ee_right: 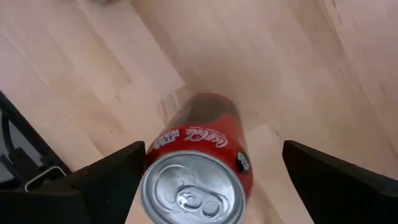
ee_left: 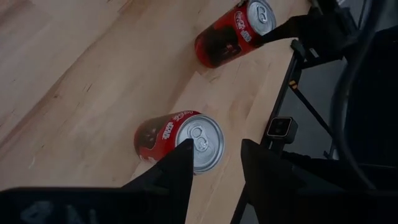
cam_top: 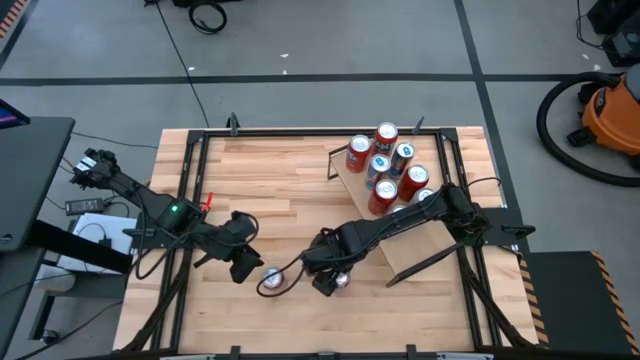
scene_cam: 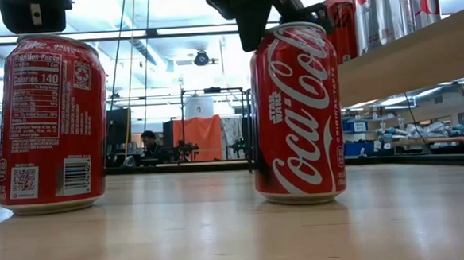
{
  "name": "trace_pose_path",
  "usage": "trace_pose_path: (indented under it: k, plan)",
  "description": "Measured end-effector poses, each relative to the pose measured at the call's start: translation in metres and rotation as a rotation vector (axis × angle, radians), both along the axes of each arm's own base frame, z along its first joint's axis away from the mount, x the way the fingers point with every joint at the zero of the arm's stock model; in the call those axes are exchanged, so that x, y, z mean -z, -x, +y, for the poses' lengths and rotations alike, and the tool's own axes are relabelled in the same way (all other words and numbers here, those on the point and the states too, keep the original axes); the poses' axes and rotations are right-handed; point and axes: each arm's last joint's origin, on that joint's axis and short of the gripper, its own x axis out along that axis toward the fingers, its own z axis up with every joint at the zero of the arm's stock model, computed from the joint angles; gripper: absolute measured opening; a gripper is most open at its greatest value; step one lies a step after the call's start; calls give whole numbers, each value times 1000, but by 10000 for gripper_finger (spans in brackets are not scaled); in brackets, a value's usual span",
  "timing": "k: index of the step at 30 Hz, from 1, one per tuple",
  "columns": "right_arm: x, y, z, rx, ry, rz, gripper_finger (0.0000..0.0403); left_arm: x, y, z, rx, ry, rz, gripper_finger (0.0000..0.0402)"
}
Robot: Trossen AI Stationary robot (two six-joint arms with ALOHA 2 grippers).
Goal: Place canned beverage on shelf
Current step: Put the right red soda can on the shelf
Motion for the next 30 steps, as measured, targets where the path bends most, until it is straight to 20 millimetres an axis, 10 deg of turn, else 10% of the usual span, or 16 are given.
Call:
trace_pose_path:
  k: [30]
  plan:
    - [10,3,4,-63,-63,41,299,-1,-1,-1,2,9,-19,144]
